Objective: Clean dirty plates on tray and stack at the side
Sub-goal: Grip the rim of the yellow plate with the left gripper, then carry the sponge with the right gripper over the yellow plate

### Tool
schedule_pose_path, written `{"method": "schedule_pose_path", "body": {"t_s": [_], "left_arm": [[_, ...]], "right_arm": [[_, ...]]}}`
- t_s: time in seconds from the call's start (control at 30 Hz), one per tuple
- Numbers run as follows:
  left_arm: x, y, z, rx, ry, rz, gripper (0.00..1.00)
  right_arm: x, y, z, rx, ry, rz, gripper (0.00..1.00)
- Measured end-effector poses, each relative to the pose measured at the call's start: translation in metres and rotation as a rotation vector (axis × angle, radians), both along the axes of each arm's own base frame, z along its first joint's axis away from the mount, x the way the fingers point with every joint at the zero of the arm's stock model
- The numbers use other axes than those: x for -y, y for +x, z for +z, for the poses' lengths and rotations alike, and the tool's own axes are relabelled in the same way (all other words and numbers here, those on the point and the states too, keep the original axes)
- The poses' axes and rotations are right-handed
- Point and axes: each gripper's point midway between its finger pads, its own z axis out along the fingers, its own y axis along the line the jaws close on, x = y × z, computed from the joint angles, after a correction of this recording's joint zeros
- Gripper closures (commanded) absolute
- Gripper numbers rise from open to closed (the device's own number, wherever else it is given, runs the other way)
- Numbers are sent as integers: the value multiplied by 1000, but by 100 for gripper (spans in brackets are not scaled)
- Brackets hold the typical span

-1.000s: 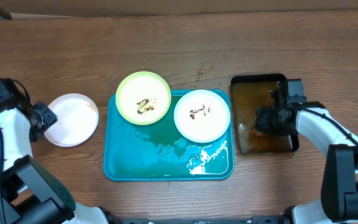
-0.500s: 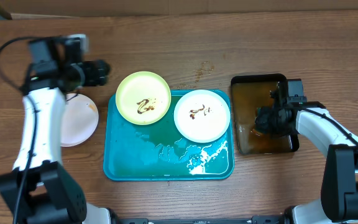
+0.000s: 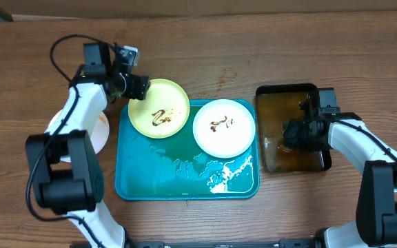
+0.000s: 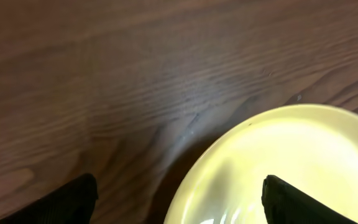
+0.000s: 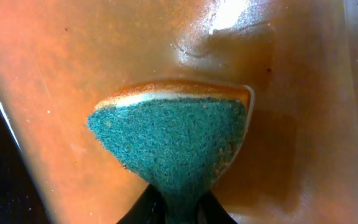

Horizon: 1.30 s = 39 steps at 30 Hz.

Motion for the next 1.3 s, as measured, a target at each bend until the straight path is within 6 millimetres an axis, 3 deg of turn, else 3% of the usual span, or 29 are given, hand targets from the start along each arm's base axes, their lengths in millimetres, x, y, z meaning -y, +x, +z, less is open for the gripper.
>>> {"method": "schedule_pose_path", "body": {"t_s": [0.2,0.3,0.67,0.93,1.3], "left_arm": [[-1,-6,-27,-62,8,-9,42],[-1,-7,-30,-73,9,-11,62],[4,-37,-40,-217,-23,2,96],[8,-75,-46,-396,-58,31,96],[8,-119,-47,-596,-75,123,96]], "right_arm": [[0,0,0,-2,0,0,86],[0,0,0,-2,1,0,86],[0,-1,0,-3,2,1,86],[0,-1,0,-5,1,0,86],[0,-7,0,-32,1,0,96]]}}
